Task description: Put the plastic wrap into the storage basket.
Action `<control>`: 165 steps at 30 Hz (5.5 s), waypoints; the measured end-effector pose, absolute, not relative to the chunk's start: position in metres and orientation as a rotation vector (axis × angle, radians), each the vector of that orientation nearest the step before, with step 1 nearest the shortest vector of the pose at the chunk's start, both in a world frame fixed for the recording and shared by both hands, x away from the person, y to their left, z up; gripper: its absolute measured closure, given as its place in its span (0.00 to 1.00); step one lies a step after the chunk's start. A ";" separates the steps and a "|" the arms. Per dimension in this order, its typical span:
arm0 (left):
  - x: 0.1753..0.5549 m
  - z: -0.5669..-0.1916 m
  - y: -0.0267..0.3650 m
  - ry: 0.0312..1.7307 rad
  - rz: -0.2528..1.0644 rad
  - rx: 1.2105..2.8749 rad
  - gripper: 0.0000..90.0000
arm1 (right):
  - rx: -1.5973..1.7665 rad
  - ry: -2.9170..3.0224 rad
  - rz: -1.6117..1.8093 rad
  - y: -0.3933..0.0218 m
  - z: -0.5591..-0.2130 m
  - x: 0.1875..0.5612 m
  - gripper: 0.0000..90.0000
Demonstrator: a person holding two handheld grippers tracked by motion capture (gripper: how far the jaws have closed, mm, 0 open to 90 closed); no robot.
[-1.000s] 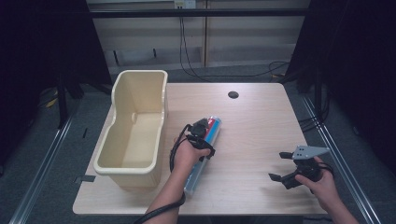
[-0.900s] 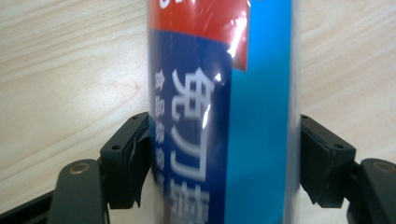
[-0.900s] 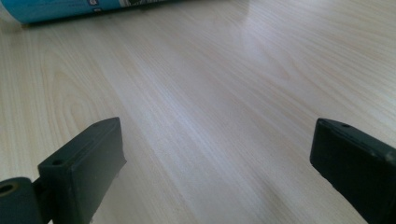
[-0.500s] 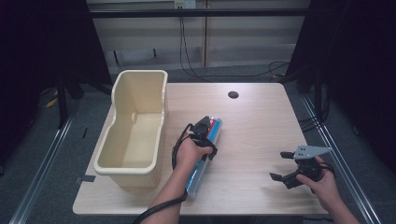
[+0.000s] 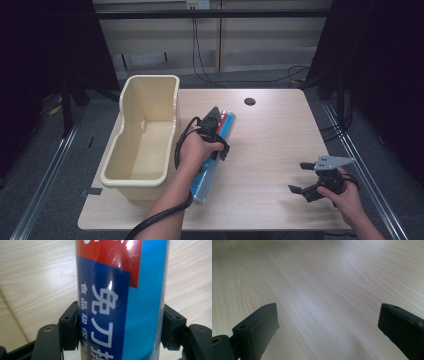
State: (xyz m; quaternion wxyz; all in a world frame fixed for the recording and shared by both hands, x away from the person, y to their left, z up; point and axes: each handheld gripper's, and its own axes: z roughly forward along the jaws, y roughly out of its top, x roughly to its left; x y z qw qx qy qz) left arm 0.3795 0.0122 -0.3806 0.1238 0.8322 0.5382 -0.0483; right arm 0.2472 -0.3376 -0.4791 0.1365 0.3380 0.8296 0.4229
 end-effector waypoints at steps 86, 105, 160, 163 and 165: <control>0.380 -0.249 0.133 1.781 -0.113 2.270 0.36 | 0.968 2.411 1.226 -0.334 -0.479 0.249 0.03; 0.376 -0.258 0.158 1.855 -0.132 2.236 0.36 | 0.974 2.395 1.234 -0.334 -0.478 0.248 0.03; 0.382 -0.330 0.172 2.041 -0.254 2.145 0.35 | 0.979 2.409 1.221 -0.335 -0.481 0.248 0.03; 0.383 -0.332 0.171 2.053 -0.244 2.138 0.35 | 0.969 2.409 1.225 -0.334 -0.481 0.248 0.03; 0.383 -0.333 0.172 2.062 -0.243 2.126 0.35 | 0.978 2.406 1.223 -0.335 -0.481 0.248 0.03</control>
